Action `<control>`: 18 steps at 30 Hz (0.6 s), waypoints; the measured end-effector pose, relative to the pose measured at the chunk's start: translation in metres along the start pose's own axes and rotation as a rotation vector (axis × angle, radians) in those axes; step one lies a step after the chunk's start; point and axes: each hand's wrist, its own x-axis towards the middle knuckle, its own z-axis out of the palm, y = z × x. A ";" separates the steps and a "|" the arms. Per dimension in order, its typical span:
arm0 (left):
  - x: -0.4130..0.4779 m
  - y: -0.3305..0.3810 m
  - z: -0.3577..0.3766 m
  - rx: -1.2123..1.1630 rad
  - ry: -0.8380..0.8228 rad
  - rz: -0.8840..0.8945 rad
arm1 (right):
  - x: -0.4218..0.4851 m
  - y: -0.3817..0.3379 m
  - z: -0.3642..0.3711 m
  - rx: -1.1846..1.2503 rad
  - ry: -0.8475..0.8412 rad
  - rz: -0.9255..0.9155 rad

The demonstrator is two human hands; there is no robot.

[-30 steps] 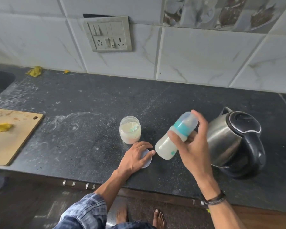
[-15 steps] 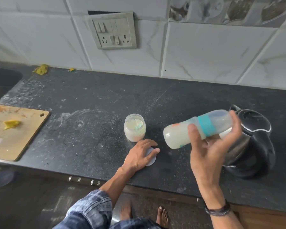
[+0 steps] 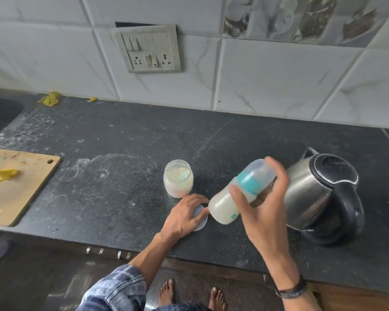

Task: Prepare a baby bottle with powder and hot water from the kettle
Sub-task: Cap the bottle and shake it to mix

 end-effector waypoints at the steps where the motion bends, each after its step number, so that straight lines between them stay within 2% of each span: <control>1: 0.000 0.001 0.000 -0.002 0.004 -0.007 | -0.001 -0.003 0.001 0.093 0.051 -0.040; 3: 0.001 0.004 -0.001 0.003 -0.004 -0.026 | 0.002 -0.002 0.002 0.165 0.113 -0.100; 7: 0.000 0.003 -0.002 -0.004 -0.030 -0.008 | 0.006 0.002 0.000 0.002 -0.083 0.027; 10: -0.001 0.003 -0.001 -0.004 -0.019 -0.027 | 0.005 -0.008 -0.002 0.150 0.078 -0.159; 12: 0.000 0.003 0.000 0.003 -0.004 -0.047 | 0.008 -0.005 -0.001 0.119 0.184 -0.292; 13: 0.000 0.003 0.000 0.002 0.002 -0.047 | 0.011 0.000 -0.001 0.086 0.188 -0.287; 16: -0.001 0.002 0.000 0.000 -0.010 -0.037 | 0.011 -0.001 -0.001 0.013 -0.018 0.009; 18: -0.001 0.003 0.000 -0.005 -0.024 -0.042 | 0.001 0.001 -0.003 0.061 0.010 0.012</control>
